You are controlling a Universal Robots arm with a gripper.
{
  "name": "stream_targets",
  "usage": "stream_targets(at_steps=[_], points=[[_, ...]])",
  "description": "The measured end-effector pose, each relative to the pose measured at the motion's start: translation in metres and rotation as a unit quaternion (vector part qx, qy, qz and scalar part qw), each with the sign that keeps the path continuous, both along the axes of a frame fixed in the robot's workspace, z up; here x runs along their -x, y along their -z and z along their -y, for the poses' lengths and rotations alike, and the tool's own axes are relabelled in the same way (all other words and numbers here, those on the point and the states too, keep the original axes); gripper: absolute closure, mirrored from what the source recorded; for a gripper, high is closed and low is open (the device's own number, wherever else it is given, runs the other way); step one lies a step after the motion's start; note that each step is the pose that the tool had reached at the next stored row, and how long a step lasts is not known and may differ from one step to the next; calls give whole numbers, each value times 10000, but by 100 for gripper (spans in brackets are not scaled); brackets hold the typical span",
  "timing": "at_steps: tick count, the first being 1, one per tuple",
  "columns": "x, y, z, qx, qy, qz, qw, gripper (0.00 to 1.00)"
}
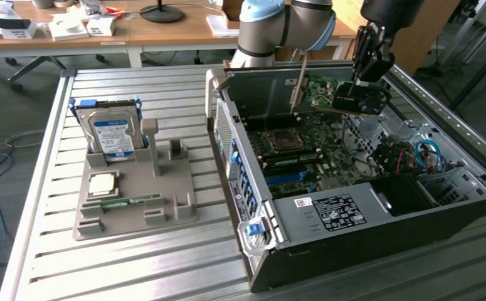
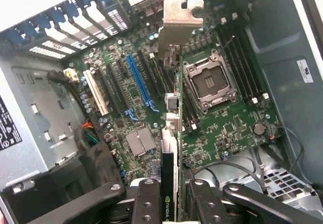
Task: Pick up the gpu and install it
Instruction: 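Insert the gpu into the slot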
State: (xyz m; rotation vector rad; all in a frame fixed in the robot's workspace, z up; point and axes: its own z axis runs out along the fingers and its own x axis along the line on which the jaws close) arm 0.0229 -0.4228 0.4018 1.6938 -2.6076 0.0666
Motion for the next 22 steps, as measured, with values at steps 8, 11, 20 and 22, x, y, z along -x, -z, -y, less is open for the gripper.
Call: stream_targets(at_steps=[8, 11, 20, 22], points=[[1, 0, -2, 30, -129, 0, 9999, 74], [1, 0, -3, 34, -267, 0, 9996, 74], [1, 3, -3, 37, -824, 2, 9966, 74], [1, 3, -3, 37, -969, 3, 9953, 74]])
